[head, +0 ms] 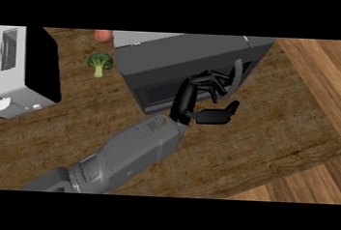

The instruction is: Pick up the milk, place it into the microwave and close the microwave

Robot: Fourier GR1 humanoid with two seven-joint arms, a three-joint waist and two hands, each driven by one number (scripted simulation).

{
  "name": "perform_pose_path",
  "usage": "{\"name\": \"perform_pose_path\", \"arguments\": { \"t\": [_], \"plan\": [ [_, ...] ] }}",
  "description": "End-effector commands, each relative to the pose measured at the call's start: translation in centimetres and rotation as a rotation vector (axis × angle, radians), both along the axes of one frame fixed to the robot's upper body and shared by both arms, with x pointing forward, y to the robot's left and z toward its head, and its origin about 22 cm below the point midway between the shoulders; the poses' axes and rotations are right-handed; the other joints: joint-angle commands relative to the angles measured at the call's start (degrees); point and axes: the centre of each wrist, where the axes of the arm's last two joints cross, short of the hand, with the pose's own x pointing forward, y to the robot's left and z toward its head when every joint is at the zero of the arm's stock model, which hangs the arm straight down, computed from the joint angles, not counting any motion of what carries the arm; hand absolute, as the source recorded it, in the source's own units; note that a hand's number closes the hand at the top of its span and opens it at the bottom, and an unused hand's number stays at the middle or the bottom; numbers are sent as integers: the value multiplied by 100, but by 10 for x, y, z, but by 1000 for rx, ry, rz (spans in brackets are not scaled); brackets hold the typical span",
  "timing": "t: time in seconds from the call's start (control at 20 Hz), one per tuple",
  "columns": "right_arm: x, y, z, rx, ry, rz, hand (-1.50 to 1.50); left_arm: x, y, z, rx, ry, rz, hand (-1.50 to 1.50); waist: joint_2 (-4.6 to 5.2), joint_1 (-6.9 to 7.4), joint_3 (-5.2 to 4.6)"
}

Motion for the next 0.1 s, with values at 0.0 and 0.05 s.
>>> {"name": "perform_pose_path", "arguments": {
  "t": [0.0, 0.05],
  "plan": [
    [-6, -5, -1, -8, 17, -12, -150, 12, 38, -38, 49, 146, 248, -150, 23, 116, -2],
    [-7, -1, 0, -6, 17, -8, -150, 15, 36, -32, 46, 143, 246, -150, 2, 159, -9]
  ]
}}
